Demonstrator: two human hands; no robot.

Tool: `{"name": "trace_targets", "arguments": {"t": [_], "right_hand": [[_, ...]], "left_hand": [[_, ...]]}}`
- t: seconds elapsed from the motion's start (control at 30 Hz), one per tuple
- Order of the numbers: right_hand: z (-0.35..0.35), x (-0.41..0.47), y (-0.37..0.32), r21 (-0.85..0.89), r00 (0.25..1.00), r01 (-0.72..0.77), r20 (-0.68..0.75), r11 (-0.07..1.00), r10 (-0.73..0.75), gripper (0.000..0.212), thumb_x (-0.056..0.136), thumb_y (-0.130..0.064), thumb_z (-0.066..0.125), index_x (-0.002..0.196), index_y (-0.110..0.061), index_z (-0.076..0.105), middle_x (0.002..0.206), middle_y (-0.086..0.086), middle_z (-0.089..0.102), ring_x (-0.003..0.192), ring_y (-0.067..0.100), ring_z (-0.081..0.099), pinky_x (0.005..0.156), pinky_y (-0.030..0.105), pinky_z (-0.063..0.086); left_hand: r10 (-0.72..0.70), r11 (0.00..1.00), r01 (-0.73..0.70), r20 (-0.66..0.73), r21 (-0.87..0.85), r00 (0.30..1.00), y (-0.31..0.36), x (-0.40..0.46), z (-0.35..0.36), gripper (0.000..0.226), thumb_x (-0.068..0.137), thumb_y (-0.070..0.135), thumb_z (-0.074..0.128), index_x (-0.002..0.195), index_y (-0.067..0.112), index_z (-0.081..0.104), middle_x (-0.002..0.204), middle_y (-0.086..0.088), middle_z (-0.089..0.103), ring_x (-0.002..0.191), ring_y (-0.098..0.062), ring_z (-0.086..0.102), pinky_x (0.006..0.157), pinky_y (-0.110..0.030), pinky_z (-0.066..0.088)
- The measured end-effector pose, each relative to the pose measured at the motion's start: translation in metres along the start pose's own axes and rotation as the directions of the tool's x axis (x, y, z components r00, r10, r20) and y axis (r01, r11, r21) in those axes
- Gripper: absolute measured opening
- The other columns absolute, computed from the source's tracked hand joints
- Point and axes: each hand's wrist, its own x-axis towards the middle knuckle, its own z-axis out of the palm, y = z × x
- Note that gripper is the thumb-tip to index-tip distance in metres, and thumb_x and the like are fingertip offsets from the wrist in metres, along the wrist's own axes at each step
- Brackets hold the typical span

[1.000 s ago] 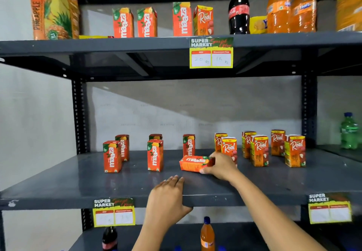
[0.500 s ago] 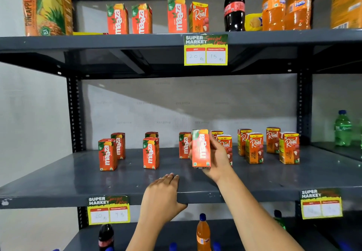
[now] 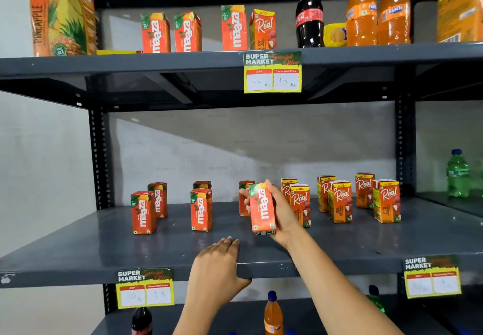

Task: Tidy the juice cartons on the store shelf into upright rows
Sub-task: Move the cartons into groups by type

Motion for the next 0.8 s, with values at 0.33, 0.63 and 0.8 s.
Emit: {"name": "trace_targets", "arguments": {"t": [0.33,0.63,0.8], "right_hand": [[0.001,0.033,0.006,-0.572,0.953,0.008,-0.243,0.82,-0.179,0.04,0.097,-0.044,0.037,0.128,-0.019,0.041,0.112,0.007,0.061,0.095,0.019,0.062,0.07,0.03,0.054],[-0.004,0.027,0.009,-0.63,0.969,-0.106,-0.239,0.769,-0.063,0.043,0.099,-0.032,0.039,0.139,-0.015,0.034,0.13,0.009,0.055,0.102,0.015,0.056,0.075,0.024,0.049],[-0.009,0.011,0.017,-0.777,0.928,-0.285,-0.37,0.561,-0.043,0.082,0.087,-0.032,0.064,0.147,-0.006,0.015,0.143,0.014,0.044,0.126,0.026,0.046,0.095,0.035,0.039]], "left_hand": [[-0.001,1.0,0.002,0.04,-0.014,0.999,-0.001,0.001,0.001,0.08,0.07,0.064,0.05,0.139,0.026,0.037,0.146,0.006,0.042,0.13,-0.013,0.042,0.106,-0.03,0.035],[0.001,0.998,0.005,0.1,-0.058,0.995,-0.001,0.002,-0.007,0.085,0.065,0.078,0.05,0.133,0.028,0.04,0.138,0.008,0.048,0.121,-0.014,0.047,0.103,-0.032,0.037],[-0.213,0.898,0.281,0.226,-0.338,0.951,-0.009,0.02,-0.027,0.079,0.075,0.084,0.023,0.107,0.019,0.054,0.114,-0.004,0.056,0.108,-0.022,0.05,0.093,-0.04,0.041]]}}
